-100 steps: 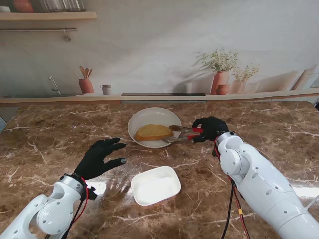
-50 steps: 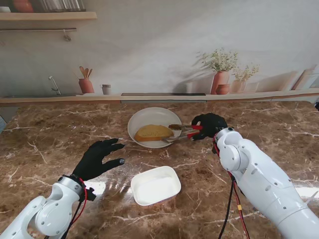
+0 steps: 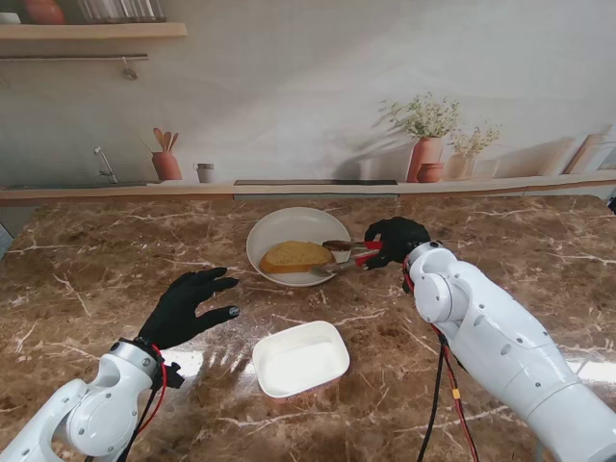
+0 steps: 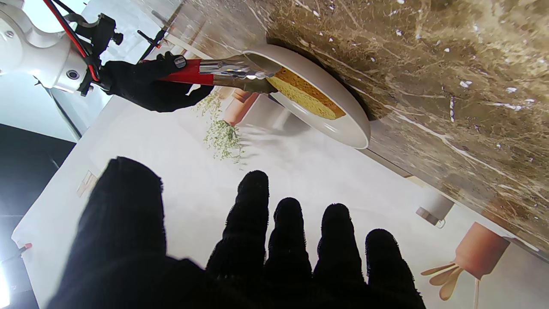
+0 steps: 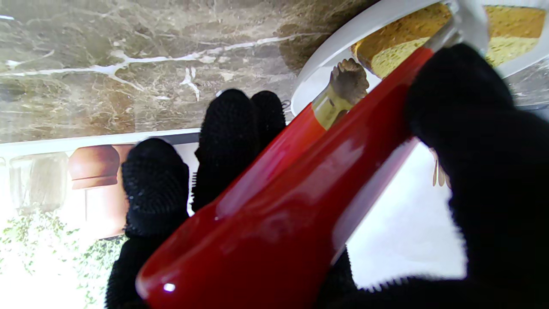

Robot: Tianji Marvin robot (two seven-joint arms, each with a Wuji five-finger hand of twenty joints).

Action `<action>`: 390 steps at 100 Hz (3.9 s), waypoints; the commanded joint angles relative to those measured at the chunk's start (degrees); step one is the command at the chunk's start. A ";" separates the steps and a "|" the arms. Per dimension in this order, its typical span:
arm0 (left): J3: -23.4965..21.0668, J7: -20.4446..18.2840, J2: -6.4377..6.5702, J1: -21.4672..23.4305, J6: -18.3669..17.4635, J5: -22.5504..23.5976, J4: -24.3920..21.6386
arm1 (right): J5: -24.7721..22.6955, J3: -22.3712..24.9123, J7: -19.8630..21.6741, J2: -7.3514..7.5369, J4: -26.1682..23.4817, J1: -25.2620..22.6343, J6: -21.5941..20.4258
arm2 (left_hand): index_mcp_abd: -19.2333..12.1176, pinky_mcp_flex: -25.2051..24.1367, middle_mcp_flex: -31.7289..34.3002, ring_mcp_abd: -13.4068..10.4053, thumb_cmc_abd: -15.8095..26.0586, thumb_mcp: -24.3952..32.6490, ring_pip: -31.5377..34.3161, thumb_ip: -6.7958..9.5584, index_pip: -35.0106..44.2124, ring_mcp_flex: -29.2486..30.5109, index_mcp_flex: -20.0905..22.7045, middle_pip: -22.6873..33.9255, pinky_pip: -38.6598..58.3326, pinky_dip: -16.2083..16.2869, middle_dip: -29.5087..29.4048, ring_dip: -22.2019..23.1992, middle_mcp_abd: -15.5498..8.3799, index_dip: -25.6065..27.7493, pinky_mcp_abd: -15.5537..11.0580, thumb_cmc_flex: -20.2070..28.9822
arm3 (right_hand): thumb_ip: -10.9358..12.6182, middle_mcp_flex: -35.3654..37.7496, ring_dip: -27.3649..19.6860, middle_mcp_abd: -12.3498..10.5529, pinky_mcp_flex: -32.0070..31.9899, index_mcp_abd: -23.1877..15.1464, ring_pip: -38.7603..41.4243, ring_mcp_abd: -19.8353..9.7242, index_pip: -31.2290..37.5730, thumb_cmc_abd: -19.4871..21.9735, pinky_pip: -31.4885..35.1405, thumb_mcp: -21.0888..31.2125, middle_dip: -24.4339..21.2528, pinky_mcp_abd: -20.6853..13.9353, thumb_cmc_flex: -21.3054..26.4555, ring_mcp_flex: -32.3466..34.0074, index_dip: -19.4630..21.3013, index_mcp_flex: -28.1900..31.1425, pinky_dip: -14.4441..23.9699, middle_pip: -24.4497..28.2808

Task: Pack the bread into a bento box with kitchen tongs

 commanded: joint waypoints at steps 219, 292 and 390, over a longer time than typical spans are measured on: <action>-0.39 0.23 -0.07 0.47 -0.48 0.39 0.17 | 5.33 0.72 -15.81 -3.81 9.04 -1.00 -8.72 | -1.88 -0.97 -1.13 -2.50 1.10 -2.27 -1.59 1.63 0.35 -3.09 -0.14 -0.96 -4.17 0.73 -0.36 -0.77 -0.37 0.41 -0.44 0.15 | 2.88 16.91 3.59 -1.86 12.58 -17.60 15.11 0.67 34.21 -4.67 17.32 24.35 6.35 2.76 10.22 8.58 8.73 17.83 7.29 11.08; -0.36 0.24 -0.09 0.52 -0.35 0.28 0.08 | 6.84 2.40 -15.05 -3.98 7.28 -2.80 -7.24 | -1.82 -1.05 -1.11 -2.20 1.38 -2.31 -1.48 1.52 0.33 -3.04 -0.12 -0.97 -4.42 1.00 -0.36 -0.64 -0.26 0.42 -0.11 0.48 | 2.08 17.87 6.48 -0.27 22.65 -6.82 25.25 -1.88 35.61 -7.34 22.76 23.34 -0.14 0.68 7.44 8.66 -6.60 16.57 5.21 21.24; -0.52 0.56 -0.13 0.94 -0.10 0.53 -0.17 | 5.15 1.29 -19.69 -4.37 9.63 -2.21 -9.42 | -1.75 -1.07 -1.08 -2.34 0.47 -2.10 -1.56 1.63 0.56 -3.27 0.10 -0.87 -5.33 1.08 -0.31 -0.70 -0.46 0.47 -0.49 1.58 | 4.19 17.99 7.19 0.34 22.84 -4.87 27.01 -0.61 37.82 3.57 24.68 13.85 3.84 1.76 1.12 8.57 2.03 19.31 6.21 22.62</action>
